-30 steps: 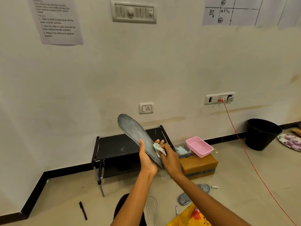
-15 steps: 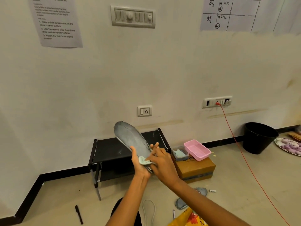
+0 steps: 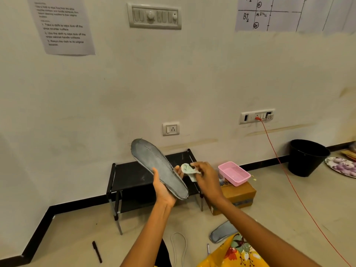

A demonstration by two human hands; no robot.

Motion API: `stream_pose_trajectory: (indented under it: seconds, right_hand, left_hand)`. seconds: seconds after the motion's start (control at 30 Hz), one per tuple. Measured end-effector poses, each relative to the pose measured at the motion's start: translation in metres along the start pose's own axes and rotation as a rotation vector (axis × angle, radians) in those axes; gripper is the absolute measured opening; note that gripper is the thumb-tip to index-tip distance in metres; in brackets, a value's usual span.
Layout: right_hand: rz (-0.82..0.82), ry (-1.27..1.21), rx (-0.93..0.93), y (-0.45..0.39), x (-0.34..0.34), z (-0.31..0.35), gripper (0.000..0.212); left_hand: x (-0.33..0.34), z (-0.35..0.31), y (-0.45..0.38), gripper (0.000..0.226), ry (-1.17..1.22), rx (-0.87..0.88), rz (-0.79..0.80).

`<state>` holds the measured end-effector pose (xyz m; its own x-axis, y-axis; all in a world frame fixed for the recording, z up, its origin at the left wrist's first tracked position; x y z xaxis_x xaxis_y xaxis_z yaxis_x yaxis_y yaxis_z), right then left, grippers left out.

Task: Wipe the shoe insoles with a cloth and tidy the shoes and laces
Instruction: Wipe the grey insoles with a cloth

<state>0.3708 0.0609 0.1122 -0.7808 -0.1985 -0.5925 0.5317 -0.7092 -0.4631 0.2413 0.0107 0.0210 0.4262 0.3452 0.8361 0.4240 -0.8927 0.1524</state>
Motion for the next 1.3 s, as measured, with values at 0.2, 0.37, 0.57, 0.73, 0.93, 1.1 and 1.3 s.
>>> stream_pose_trajectory:
  seconds: [0.2, 0.37, 0.57, 0.73, 0.93, 1.1, 1.3]
  right_hand:
    - [0.245, 0.282, -0.190, 0.014, 0.044, 0.023, 0.025]
    - [0.298, 0.522, -0.453, 0.047, 0.057, 0.043, 0.028]
    - [0.146, 0.545, -0.353, 0.033, 0.039, 0.047, 0.037]
    - [0.293, 0.671, -0.561, 0.049, 0.046, 0.046, 0.043]
    - [0.301, 0.630, -0.487, 0.044, 0.053, 0.043, 0.050]
    - [0.314, 0.689, -0.491, 0.047, 0.041, 0.023, 0.052]
    - [0.278, 0.662, -0.364, 0.039, 0.037, 0.005, 0.041]
  left_hand:
    - [0.005, 0.011, 0.001, 0.077, 0.014, -0.027, -0.023]
    - [-0.005, 0.007, 0.003, 0.074, 0.130, -0.021, -0.026]
    - [0.017, 0.023, 0.006, 0.081, 0.133, -0.052, 0.046]
    - [0.007, 0.019, 0.007, 0.076, 0.171, -0.039, 0.055]
    - [0.010, 0.019, 0.002, 0.079, 0.156, -0.044, 0.082]
    - [0.007, 0.013, 0.004, 0.076, 0.197, 0.007, 0.059]
    - [0.022, 0.011, -0.001, 0.075, 0.171, 0.026, 0.111]
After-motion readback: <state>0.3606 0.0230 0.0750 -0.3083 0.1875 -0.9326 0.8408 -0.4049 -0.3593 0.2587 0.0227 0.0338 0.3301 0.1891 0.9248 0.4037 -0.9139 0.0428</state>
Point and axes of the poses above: each hand's wrist, its own y-axis away from the middle knuckle, its own x-axis out of the palm, z = x × y, the point moved 9 cm from there along -y, towards the middle knuckle, and after that the axes turned 6 degrees about z, right-handed, at the moved point
